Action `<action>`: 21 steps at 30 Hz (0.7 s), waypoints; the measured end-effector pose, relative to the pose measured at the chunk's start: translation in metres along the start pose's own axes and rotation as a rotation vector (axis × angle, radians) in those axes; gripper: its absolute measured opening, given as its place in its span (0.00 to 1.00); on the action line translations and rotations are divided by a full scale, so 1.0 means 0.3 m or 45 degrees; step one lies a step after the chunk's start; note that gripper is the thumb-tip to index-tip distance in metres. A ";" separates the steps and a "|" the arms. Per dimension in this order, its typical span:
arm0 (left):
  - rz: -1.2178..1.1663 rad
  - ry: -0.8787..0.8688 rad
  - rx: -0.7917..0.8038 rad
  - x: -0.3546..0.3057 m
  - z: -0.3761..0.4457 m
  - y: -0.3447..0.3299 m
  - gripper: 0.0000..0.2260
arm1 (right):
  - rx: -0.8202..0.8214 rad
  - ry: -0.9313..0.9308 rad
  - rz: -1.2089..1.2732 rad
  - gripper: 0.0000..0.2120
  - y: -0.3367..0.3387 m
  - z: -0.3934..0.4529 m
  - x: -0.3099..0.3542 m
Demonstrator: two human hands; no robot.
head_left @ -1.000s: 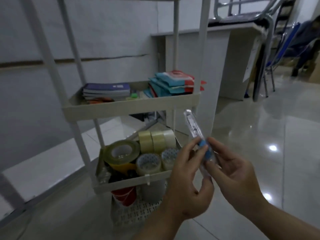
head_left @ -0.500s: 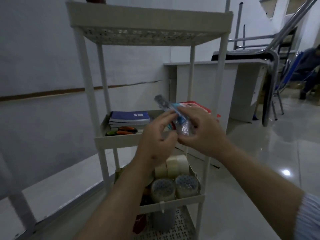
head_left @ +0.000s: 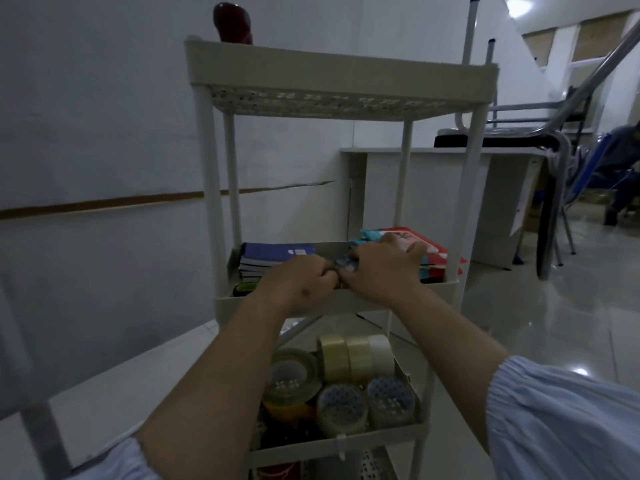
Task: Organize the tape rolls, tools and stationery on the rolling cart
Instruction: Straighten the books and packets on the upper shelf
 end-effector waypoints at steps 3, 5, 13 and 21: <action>-0.005 -0.007 0.006 -0.007 -0.007 -0.008 0.14 | 0.146 0.027 0.029 0.22 -0.043 0.016 -0.006; 0.000 -0.027 -0.008 -0.019 -0.015 -0.003 0.15 | 0.215 0.047 0.015 0.24 -0.064 0.009 -0.006; -0.219 -0.349 -0.544 -0.079 -0.166 0.059 0.19 | -0.386 0.276 0.141 0.21 0.056 -0.126 0.025; -0.395 -0.565 -0.709 -0.073 -0.359 -0.177 0.17 | -0.679 0.632 0.279 0.16 -0.165 -0.449 0.016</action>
Point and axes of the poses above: each hand's wrist, its own z-axis towards the middle knuckle, its own y-axis out of the back of the hand, x = y × z, the point moved 8 cm from there along z, towards the middle knuckle, and after that the axes turned 9 degrees about y, right-handed, at the moved point
